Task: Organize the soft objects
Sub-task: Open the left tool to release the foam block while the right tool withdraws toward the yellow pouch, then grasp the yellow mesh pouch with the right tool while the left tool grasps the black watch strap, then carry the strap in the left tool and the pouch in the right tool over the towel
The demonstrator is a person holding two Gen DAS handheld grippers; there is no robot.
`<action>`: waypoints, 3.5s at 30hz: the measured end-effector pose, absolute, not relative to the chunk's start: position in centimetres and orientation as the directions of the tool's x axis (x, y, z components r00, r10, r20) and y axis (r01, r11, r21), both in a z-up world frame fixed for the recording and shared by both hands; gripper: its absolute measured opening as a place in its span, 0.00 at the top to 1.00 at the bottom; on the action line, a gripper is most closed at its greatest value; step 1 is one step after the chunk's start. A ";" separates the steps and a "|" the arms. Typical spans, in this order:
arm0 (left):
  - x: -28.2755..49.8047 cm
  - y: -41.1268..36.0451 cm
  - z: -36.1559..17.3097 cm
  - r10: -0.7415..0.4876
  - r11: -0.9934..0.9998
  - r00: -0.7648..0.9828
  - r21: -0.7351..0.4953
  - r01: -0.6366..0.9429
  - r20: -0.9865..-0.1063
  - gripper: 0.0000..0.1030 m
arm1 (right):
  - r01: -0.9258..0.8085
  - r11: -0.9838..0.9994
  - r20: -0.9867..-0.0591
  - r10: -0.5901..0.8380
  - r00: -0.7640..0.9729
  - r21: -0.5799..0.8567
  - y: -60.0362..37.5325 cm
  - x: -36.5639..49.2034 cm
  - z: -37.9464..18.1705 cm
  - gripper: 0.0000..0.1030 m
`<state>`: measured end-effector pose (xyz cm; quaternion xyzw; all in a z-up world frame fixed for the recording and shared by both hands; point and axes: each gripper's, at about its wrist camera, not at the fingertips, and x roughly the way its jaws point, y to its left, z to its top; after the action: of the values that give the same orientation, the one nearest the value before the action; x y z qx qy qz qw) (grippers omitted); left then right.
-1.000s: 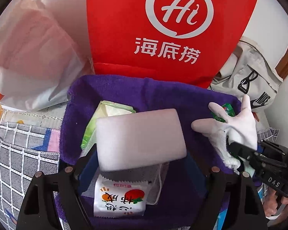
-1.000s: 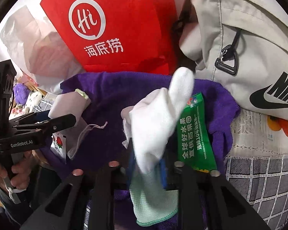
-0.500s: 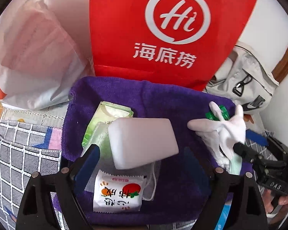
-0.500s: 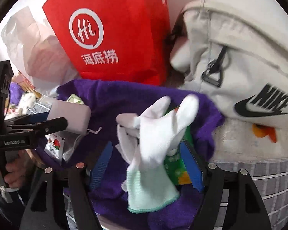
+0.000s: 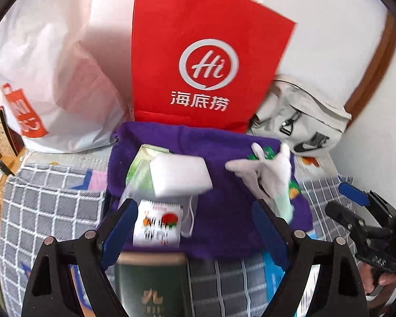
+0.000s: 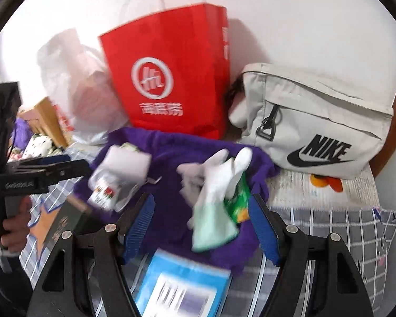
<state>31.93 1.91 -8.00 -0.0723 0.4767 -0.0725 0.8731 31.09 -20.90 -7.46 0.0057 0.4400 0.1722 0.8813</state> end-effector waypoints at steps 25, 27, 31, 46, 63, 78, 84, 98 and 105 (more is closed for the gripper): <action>13.2 1.2 -9.8 -0.091 0.994 0.530 -0.109 -0.004 -0.843 0.16 | -0.358 0.914 -0.780 0.363 0.511 0.191 -19.7 9.4 -9.3 0.49; 12.4 1.0 -10.4 -0.087 0.995 0.522 -0.103 -0.001 -0.849 0.16 | -0.360 0.912 -0.781 0.367 0.505 0.196 -19.8 8.6 -10.0 0.52; 11.2 0.5 -11.7 -0.081 0.996 0.500 -0.089 0.007 -0.862 0.16 | -0.366 0.907 -0.796 0.374 0.475 0.208 -19.5 7.3 -11.6 0.56; 10.5 0.8 -13.9 -0.055 0.998 0.461 -0.065 -0.005 -0.886 0.16 | -0.394 0.883 -0.830 0.408 0.381 0.254 -17.9 6.9 -15.6 0.57; 10.7 0.2 -15.7 -0.081 0.997 0.435 -0.064 0.053 -0.897 0.16 | -0.428 0.864 -0.830 0.431 0.354 0.265 -17.3 6.8 -17.2 0.71; 11.1 -3.3 -17.7 -0.140 0.980 0.406 -0.066 0.189 -0.903 0.18 | -0.294 0.939 -0.845 0.298 0.444 0.177 -25.6 6.8 -15.2 0.74; 11.1 -6.0 -18.6 -0.131 0.965 0.398 -0.025 0.262 -0.908 0.36 | -0.267 0.944 -0.846 0.299 0.441 0.194 -26.9 7.2 -15.9 0.74; 10.7 -7.9 -18.3 -0.208 0.937 0.410 -0.060 0.345 -0.888 0.62 | -0.256 0.942 -0.858 0.310 0.410 0.218 -26.3 8.1 -17.3 0.68; 10.8 -7.4 -18.2 -0.226 0.937 0.436 -0.072 0.343 -0.871 0.81 | -0.264 0.943 -0.838 0.307 0.451 0.204 -25.9 8.2 -17.6 0.72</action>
<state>10.75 -7.37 -18.24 0.0580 0.5038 -0.1684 0.8453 8.17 -25.85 -17.62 0.0219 0.4963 0.1678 0.8515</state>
